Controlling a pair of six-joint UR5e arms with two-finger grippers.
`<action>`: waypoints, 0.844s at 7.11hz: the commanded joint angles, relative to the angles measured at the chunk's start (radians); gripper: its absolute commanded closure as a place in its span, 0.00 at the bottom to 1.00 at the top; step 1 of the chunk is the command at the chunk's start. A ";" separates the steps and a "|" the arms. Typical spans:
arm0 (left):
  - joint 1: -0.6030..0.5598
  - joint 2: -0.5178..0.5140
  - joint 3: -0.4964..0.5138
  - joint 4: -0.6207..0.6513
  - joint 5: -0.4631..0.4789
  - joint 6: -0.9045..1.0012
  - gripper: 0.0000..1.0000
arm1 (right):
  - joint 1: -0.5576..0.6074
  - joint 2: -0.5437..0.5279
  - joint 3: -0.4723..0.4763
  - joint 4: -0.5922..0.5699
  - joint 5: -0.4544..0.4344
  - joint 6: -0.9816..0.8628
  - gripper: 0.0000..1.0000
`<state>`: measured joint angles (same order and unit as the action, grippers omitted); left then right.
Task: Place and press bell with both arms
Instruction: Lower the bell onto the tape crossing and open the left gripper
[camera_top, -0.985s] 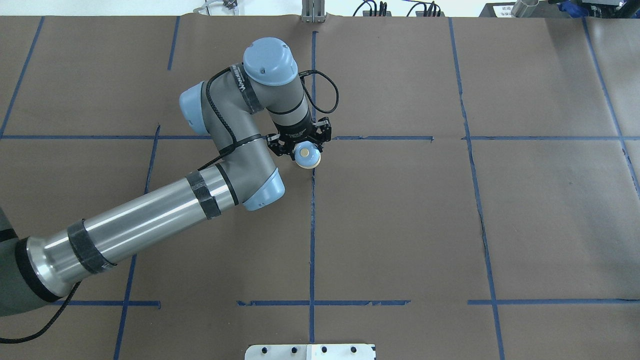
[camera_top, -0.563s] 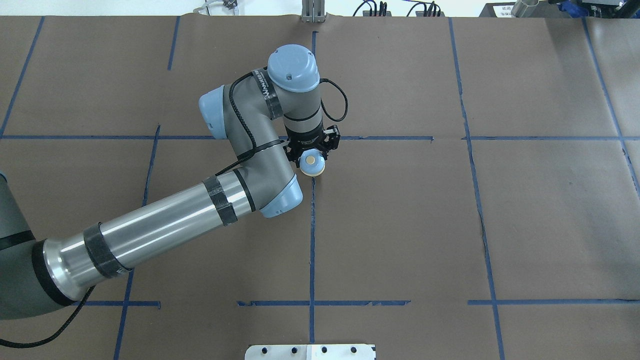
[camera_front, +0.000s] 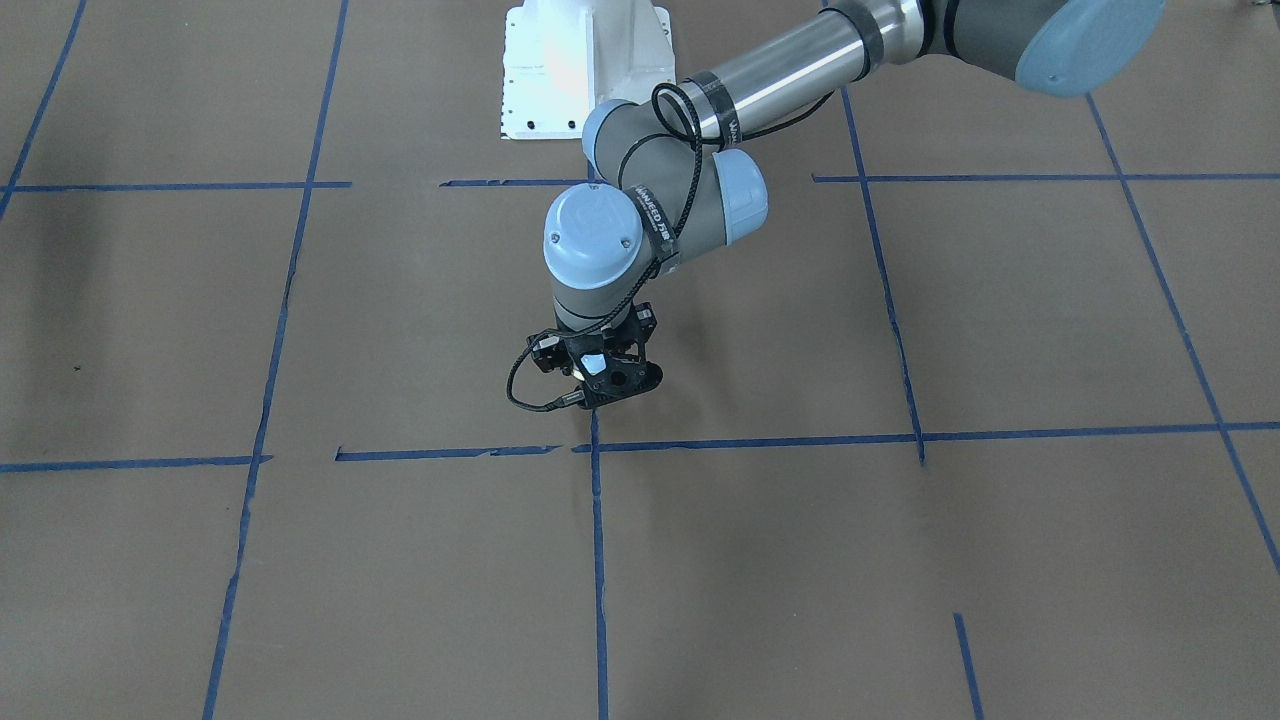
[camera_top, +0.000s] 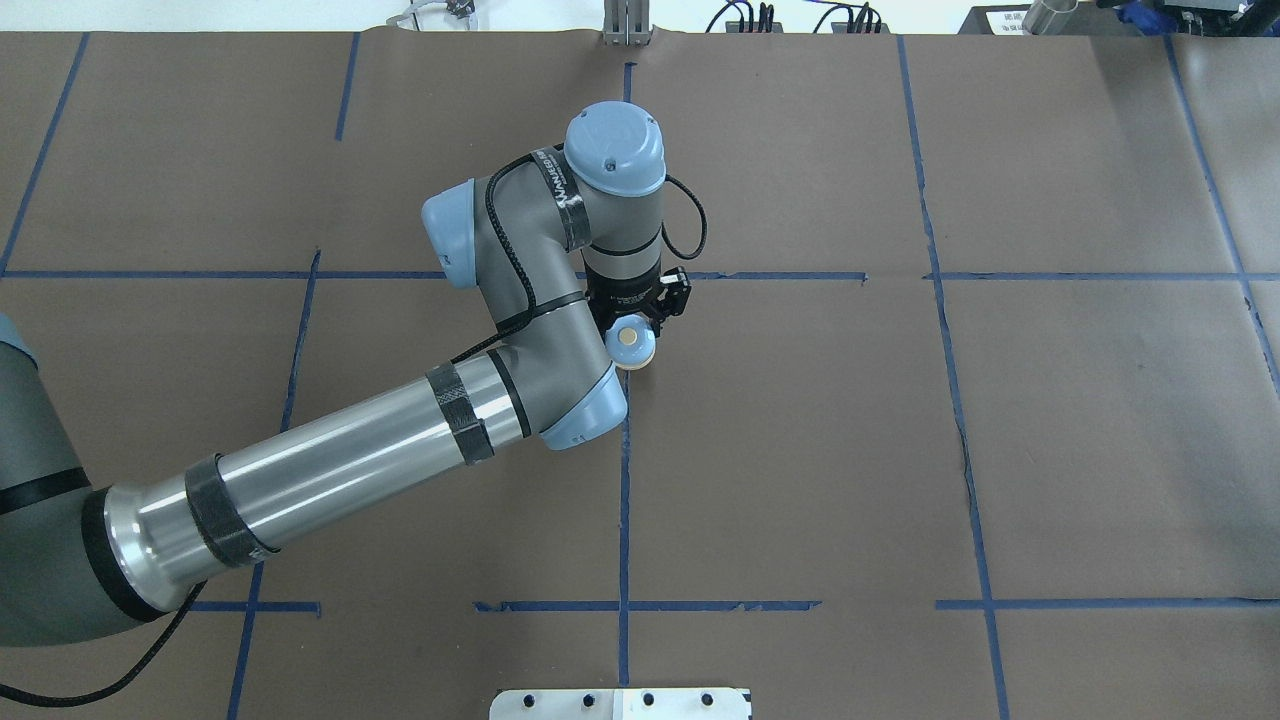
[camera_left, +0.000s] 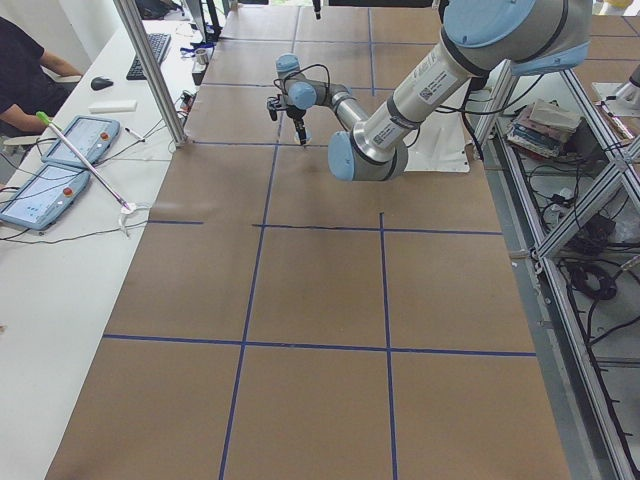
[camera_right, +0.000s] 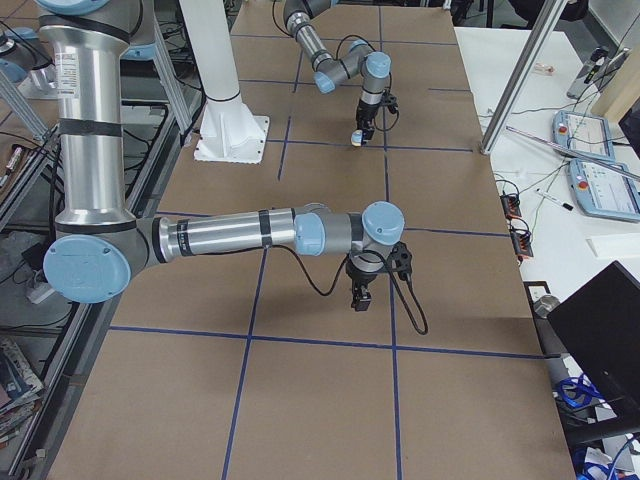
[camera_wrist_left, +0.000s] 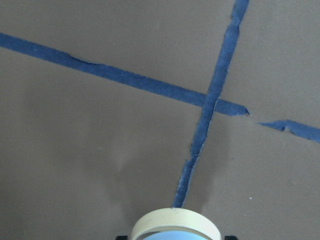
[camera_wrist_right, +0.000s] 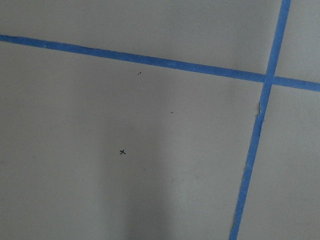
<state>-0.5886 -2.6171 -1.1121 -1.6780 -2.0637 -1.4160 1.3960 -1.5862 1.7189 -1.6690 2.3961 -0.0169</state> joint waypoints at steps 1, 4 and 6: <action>0.004 0.002 0.000 0.000 0.002 0.002 0.42 | 0.000 0.000 -0.001 0.000 0.000 0.000 0.00; 0.003 0.003 0.000 -0.002 0.043 0.003 0.14 | 0.000 0.002 -0.001 0.000 0.000 0.000 0.00; -0.011 0.002 -0.049 0.000 0.050 0.002 0.07 | -0.005 0.009 0.007 0.000 0.002 0.002 0.00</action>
<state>-0.5901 -2.6146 -1.1261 -1.6793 -2.0168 -1.4131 1.3943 -1.5820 1.7191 -1.6690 2.3964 -0.0165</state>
